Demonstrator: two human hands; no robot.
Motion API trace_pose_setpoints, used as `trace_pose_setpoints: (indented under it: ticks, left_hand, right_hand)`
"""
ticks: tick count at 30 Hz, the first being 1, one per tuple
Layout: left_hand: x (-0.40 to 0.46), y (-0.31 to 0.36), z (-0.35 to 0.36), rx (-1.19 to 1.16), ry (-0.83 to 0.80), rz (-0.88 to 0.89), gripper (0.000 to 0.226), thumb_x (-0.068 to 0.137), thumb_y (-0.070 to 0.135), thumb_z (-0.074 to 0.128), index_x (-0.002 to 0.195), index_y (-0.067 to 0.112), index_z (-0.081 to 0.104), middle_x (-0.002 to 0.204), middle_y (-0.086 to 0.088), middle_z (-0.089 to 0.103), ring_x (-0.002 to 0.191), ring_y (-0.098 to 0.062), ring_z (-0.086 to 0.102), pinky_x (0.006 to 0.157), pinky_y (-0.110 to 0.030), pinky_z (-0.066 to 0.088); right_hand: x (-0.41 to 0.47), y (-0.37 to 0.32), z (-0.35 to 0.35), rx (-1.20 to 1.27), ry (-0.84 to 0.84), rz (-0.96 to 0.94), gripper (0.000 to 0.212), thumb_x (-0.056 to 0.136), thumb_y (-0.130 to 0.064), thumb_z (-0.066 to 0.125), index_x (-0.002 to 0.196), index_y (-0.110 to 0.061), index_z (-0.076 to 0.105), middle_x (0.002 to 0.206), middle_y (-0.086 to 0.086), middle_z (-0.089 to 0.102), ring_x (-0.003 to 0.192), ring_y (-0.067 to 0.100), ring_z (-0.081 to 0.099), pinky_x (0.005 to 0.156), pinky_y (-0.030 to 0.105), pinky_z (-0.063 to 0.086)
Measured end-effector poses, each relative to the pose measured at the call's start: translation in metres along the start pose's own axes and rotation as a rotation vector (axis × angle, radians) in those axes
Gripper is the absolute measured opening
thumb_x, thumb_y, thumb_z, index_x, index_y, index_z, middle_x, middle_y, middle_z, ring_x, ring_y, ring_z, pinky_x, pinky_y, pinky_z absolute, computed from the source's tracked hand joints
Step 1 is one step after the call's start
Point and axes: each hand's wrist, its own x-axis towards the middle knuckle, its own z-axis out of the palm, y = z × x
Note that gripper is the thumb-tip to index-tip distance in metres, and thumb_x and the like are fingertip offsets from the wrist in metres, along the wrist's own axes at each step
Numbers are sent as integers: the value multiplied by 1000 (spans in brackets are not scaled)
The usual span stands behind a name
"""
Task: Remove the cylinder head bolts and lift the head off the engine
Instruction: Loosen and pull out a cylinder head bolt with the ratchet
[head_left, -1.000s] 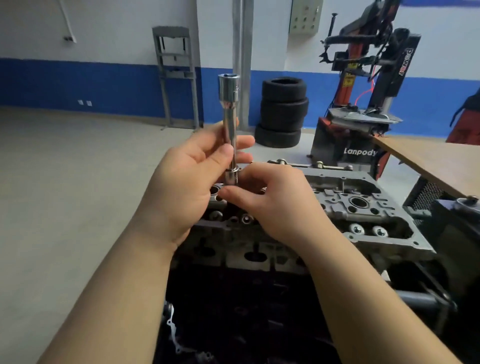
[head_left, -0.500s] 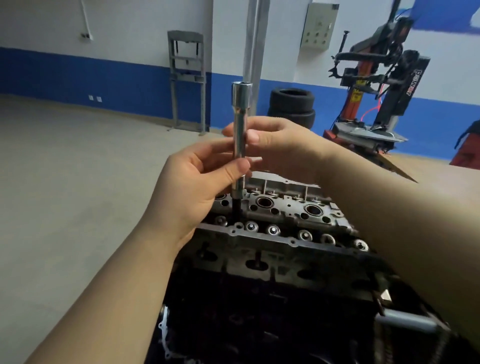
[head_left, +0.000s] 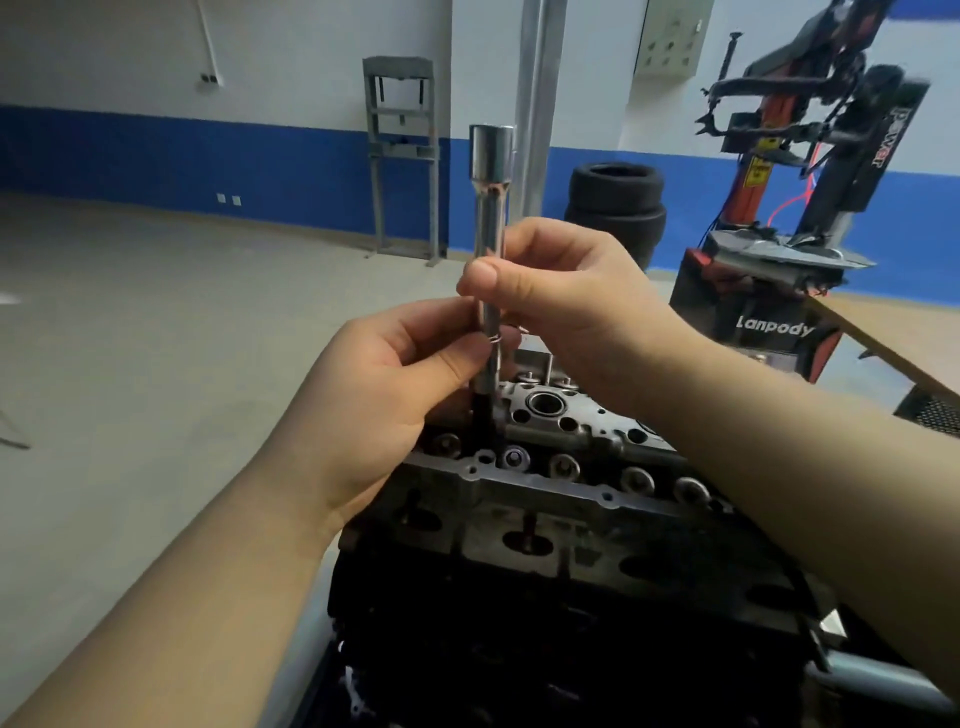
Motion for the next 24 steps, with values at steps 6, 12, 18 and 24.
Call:
trace_pose_setpoints:
  ticks: [6, 12, 18, 24]
  left_hand:
    - [0, -1, 0, 24, -38, 27, 30, 98, 19, 65, 124, 27, 78, 122, -3, 79, 117, -25, 75, 107, -50, 54]
    - [-2, 2, 2, -1, -39, 18, 32, 98, 4, 68, 122, 22, 78, 113, -4, 81, 106, -25, 79, 93, -45, 63]
    - [-4, 9, 6, 42, 32, 52, 43, 74, 21, 82, 116, 25, 78, 107, 4, 82, 100, -14, 79, 84, -24, 63]
    - [-4, 6, 4, 143, 110, 51, 36, 76, 32, 92, 110, 33, 78, 107, 2, 81, 105, -19, 77, 92, -43, 64]
  right_hand:
    - [3, -8, -11, -5, -115, 57, 18, 93, -22, 75, 100, -7, 80, 96, 23, 66, 88, 41, 58, 81, 51, 53]
    - [-15, -39, 1, -419, 9, 30, 20, 92, -33, 75, 104, -18, 80, 97, 1, 80, 94, 16, 77, 89, 32, 62]
    - [-58, -15, 35, -553, 506, -32, 22, 91, -46, 76, 106, -30, 78, 85, -15, 76, 82, 3, 72, 72, 21, 58]
    - [-54, -3, 45, -478, 491, 58, 21, 97, -47, 70, 98, -27, 76, 87, -11, 77, 85, 6, 73, 75, 31, 61]
